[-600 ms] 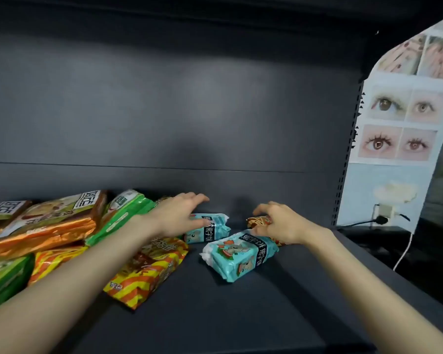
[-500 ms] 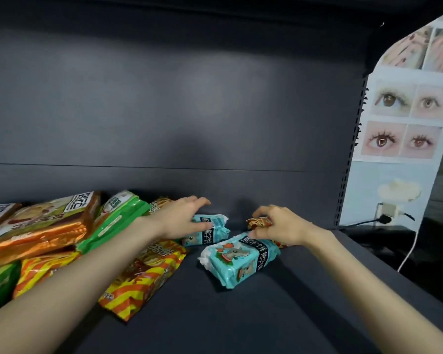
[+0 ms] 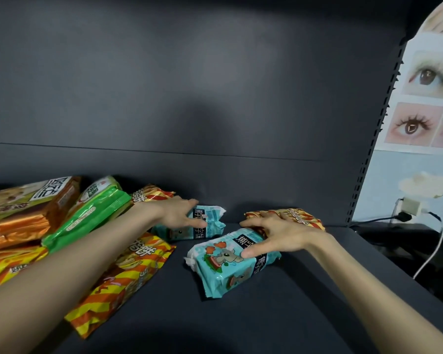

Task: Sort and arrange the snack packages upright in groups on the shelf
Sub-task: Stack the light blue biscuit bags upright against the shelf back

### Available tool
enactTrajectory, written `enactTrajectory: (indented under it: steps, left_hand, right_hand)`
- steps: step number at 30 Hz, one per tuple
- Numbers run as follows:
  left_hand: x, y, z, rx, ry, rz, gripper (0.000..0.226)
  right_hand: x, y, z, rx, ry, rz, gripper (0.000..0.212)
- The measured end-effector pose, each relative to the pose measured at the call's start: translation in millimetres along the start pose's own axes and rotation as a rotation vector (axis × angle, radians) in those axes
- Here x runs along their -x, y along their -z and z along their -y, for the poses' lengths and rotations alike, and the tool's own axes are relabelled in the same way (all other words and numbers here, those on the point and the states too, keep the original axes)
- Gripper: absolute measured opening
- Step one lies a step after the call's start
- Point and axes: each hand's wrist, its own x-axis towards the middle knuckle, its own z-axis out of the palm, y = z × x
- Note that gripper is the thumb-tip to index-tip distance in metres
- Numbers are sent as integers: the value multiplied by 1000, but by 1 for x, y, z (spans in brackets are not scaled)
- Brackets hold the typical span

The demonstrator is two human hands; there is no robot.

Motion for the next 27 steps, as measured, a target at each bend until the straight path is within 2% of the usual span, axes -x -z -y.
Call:
enactTrajectory:
  steps: [4, 10, 12, 16, 21, 27]
  left_hand:
    - [-6, -2, -1, 18, 50, 40, 87]
    - [-8, 11, -8, 23, 59, 57, 83]
    - [-10, 11, -6, 14, 61, 76, 82]
    - [-11, 11, -2, 84, 12, 75, 69]
    - [-3, 7, -1, -10, -60, -89, 57]
    - [5, -3, -4, 198, -158, -231, 47]
  right_hand:
    - [-4, -3, 1, 39, 2, 13, 87]
    - [-7, -4, 4, -1, 30, -62, 94]
    - [-7, -5, 3, -31, 49, -122, 88]
    - [0, -7, 1, -134, 96, -197, 61]
    - [14, -7, -1, -265, 138, -225, 50]
    - [26, -8, 1, -231, 155, -191, 52]
